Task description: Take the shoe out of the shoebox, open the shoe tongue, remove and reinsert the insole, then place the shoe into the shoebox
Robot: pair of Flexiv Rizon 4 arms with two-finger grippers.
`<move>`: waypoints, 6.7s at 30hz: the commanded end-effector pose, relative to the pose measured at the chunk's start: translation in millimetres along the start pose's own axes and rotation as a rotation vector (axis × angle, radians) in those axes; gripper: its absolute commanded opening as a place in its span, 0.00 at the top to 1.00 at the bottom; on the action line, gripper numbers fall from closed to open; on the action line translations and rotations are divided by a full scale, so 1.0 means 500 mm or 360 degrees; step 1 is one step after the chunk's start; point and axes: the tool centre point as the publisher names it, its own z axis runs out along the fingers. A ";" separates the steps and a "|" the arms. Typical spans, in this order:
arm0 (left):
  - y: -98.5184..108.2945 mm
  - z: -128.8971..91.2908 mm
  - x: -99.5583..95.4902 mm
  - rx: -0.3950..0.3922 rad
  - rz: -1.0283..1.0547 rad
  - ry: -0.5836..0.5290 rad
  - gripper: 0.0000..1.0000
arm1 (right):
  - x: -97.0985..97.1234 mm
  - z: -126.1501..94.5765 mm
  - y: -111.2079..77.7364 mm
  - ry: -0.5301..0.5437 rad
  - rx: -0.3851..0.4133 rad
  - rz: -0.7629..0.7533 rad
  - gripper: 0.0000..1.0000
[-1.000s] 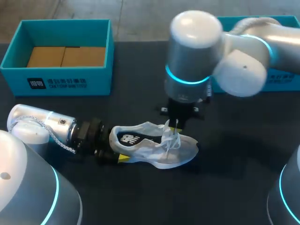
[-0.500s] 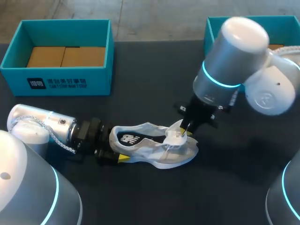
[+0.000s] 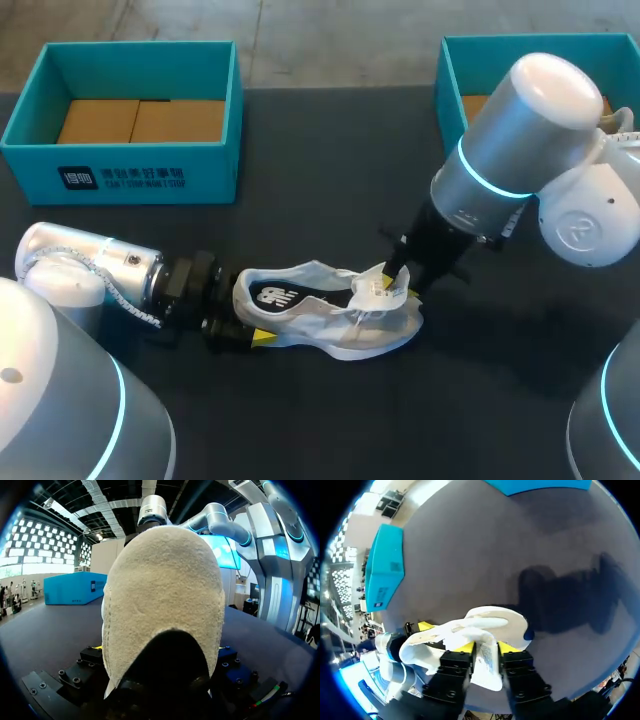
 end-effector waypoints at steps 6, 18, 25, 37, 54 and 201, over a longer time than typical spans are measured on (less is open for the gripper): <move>0.008 -0.002 -0.002 0.0001 0.0001 0.0000 1.00 | 0.038 -0.083 -0.051 -0.0131 -0.0126 -0.0011 0.13; 0.008 -0.002 -0.002 0.0001 0.0001 0.0000 1.00 | 0.116 -0.145 -0.101 -0.0330 -0.0188 -0.0167 0.24; 0.008 -0.002 -0.002 0.0001 0.0001 0.0000 1.00 | 0.163 -0.161 -0.127 -0.0430 -0.0207 -0.0274 0.65; 0.008 -0.002 -0.002 0.0001 0.0001 0.0000 1.00 | 0.242 -0.159 -0.167 -0.0601 -0.0150 -0.0869 1.00; 0.008 -0.002 -0.002 0.0001 0.0001 0.0000 1.00 | 0.261 -0.136 -0.169 -0.0503 0.0070 -0.1484 1.00; 0.008 -0.002 -0.002 0.0001 0.0001 0.0000 1.00 | 0.132 0.187 0.010 -0.0535 0.0004 -0.2498 0.68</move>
